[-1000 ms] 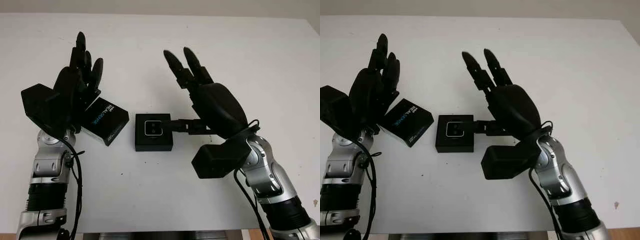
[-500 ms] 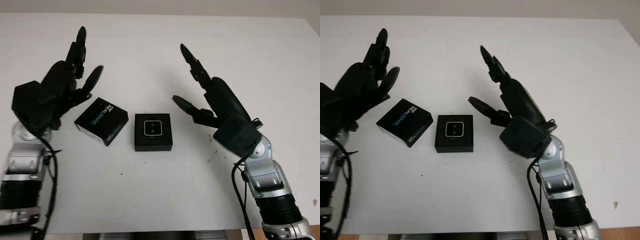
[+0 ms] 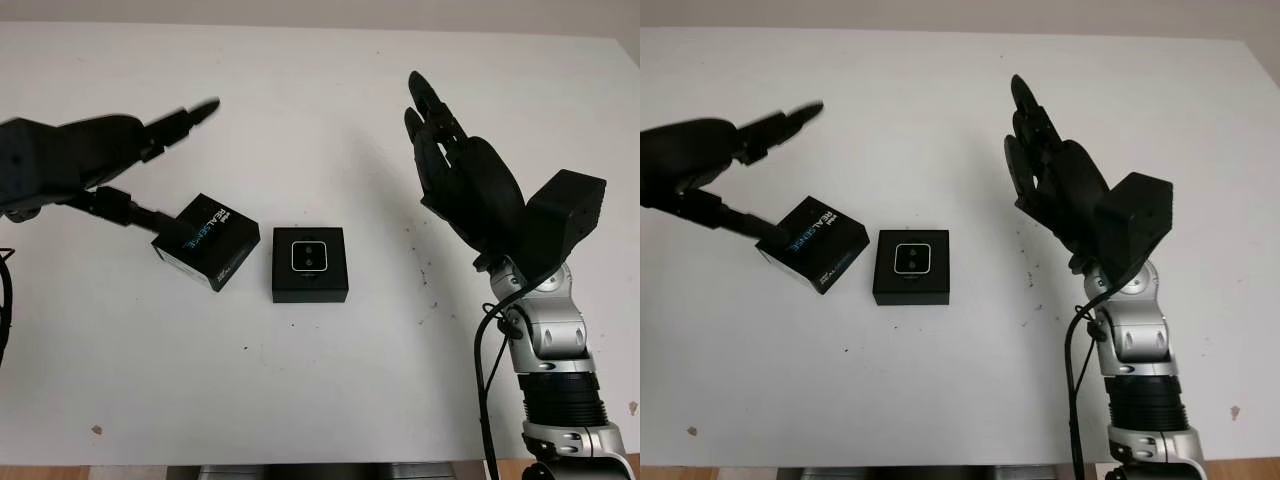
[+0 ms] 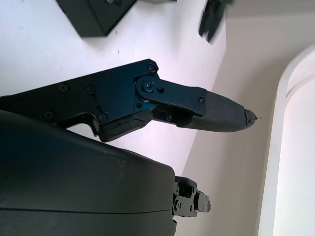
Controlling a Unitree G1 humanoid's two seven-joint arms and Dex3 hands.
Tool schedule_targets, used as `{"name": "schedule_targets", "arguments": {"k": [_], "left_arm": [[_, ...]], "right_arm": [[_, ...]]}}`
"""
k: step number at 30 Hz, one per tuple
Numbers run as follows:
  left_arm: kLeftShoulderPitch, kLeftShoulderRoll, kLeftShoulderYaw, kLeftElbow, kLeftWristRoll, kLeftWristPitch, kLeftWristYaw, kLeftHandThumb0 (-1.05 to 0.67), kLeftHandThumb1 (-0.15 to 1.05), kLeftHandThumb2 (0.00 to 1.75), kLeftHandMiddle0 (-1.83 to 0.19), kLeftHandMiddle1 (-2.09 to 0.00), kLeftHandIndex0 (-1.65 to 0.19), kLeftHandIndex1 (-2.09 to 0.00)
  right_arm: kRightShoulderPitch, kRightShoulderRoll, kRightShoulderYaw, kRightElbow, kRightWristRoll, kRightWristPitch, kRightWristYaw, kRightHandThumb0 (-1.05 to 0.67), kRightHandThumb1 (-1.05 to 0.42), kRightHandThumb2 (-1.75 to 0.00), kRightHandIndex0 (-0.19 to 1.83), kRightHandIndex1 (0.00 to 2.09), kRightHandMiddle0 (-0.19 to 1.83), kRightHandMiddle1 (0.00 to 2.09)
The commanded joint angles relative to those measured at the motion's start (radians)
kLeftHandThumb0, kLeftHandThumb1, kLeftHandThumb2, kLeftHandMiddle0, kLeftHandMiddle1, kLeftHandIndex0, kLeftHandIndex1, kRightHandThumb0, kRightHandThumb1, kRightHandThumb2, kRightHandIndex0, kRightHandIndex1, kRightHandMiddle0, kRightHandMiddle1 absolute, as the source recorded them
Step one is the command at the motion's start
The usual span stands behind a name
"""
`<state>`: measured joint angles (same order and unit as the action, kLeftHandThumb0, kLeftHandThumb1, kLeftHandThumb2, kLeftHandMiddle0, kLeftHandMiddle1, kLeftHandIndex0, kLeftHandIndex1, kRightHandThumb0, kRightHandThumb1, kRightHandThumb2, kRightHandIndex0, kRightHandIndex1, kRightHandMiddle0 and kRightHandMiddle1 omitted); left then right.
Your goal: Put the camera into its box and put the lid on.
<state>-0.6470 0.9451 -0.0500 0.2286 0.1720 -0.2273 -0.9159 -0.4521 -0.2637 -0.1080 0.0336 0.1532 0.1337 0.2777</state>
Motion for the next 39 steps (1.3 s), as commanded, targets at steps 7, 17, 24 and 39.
{"name": "schedule_targets", "arguments": {"k": [7,17,24,39], "left_arm": [[-0.016,0.044,-0.106,-0.035,0.172,-0.138,-0.015,-0.83,0.82,0.04,0.19,0.0,0.19,0.0],[-0.035,-0.017,-0.157,0.078,0.272,-0.249,0.109,-0.8,0.83,0.05,0.19,0.0,0.19,0.0],[-0.068,-0.051,-0.172,0.187,0.321,-0.35,0.244,-0.81,0.86,0.06,0.19,0.0,0.19,0.0],[-0.058,-0.09,-0.174,0.336,0.33,-0.582,0.49,-0.42,0.95,0.05,-0.29,-1.03,-0.33,-0.65]], "right_arm": [[-0.004,-0.039,-0.023,-0.029,0.02,0.022,0.03,-0.73,-1.05,-0.71,-0.19,0.0,-0.19,0.0],[0.019,-0.05,-0.024,-0.037,0.009,0.0,0.042,-0.71,-1.05,-0.74,-0.19,0.0,-0.19,0.0],[0.038,-0.054,-0.02,-0.061,0.002,0.024,0.031,-0.72,-1.05,-0.74,-0.19,0.0,-0.19,0.01],[0.058,-0.061,-0.021,-0.084,-0.015,0.033,0.035,-0.7,-1.05,-0.76,-0.19,0.0,-0.19,0.01]]}}
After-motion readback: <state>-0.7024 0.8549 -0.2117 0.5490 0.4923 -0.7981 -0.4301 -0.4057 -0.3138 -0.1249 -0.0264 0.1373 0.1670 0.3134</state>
